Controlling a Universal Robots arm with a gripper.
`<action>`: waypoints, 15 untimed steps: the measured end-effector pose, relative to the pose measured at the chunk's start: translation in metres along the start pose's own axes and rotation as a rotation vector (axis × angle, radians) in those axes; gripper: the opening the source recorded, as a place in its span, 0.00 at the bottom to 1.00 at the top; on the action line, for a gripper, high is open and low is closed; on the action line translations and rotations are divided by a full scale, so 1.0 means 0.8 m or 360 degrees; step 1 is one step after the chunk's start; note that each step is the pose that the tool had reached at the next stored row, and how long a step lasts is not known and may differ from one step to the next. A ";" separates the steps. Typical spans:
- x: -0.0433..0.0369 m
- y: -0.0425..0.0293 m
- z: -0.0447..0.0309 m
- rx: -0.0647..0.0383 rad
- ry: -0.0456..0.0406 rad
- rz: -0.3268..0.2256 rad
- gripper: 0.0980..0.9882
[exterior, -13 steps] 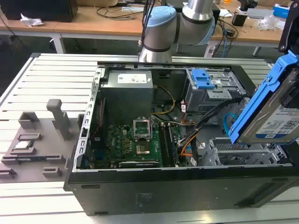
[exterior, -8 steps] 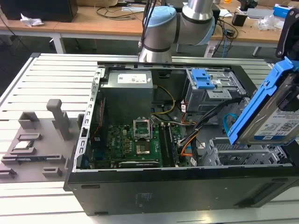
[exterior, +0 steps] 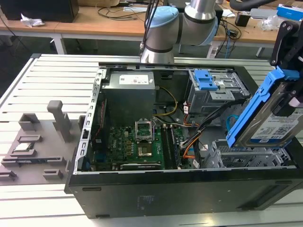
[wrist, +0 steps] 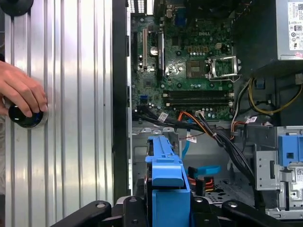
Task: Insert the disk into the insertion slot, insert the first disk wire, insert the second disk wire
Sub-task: 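Insert the disk into the insertion slot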
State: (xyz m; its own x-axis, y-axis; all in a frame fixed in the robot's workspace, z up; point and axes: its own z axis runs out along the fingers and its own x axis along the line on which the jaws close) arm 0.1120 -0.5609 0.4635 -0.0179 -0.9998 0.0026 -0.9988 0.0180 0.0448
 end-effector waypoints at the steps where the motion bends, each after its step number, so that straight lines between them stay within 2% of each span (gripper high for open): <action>1: -0.002 -0.0001 0.0025 0.0000 0.0000 0.0000 0.30; 7: -0.016 -0.0006 0.0181 0.0000 0.0000 0.0000 0.30; 8: -0.018 -0.0019 0.0231 -0.0001 0.0000 0.0000 0.30; 10: -0.018 -0.0036 0.0332 -0.0002 0.0000 0.0000 0.30; 15: -0.018 -0.0031 0.0472 -0.0002 0.0000 0.0000 0.30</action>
State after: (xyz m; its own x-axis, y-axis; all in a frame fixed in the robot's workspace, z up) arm 0.1130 -0.5463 0.4257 -0.0181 -0.9998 0.0025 -0.9988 0.0182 0.0460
